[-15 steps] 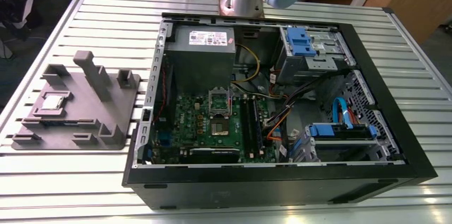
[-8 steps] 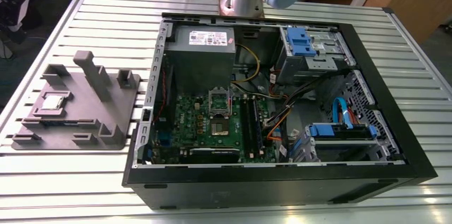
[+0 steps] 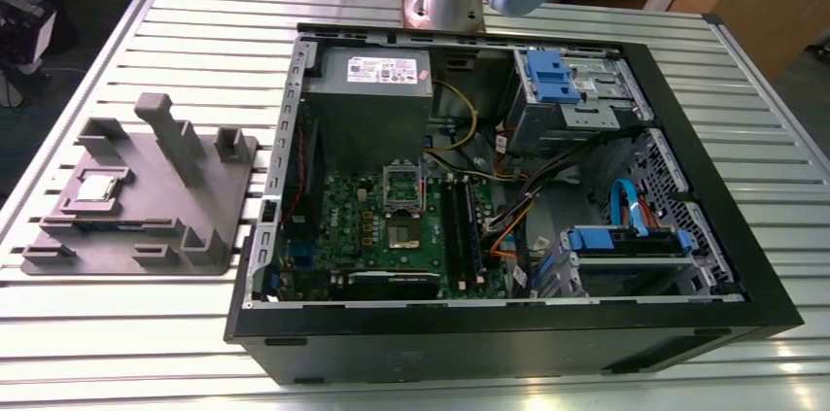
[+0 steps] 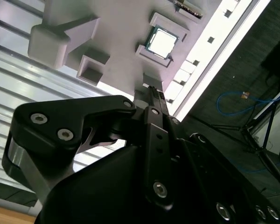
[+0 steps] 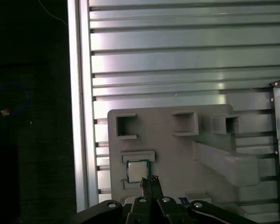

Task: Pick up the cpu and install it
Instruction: 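Reach for the cpu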

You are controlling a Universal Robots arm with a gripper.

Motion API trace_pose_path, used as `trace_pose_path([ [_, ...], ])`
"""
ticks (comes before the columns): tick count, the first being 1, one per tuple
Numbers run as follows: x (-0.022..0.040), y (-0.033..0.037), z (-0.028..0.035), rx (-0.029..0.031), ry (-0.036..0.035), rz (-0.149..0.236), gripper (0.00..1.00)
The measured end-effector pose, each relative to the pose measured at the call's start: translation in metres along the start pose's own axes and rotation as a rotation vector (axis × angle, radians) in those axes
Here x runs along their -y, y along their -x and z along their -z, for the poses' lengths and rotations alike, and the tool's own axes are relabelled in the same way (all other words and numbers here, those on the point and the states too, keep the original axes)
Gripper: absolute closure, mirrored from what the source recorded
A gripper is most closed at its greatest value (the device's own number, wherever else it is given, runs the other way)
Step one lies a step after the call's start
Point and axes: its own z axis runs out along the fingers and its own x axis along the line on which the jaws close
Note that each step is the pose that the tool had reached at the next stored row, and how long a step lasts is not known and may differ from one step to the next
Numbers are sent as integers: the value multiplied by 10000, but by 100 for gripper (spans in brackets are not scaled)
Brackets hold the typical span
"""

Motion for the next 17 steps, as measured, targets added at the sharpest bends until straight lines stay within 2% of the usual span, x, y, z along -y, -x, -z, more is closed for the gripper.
trace_pose_path([
  [10,107,-6,-178,-19,-2,-1,90],
  [17,160,-7,-303,-61,-5,-3,90],
])
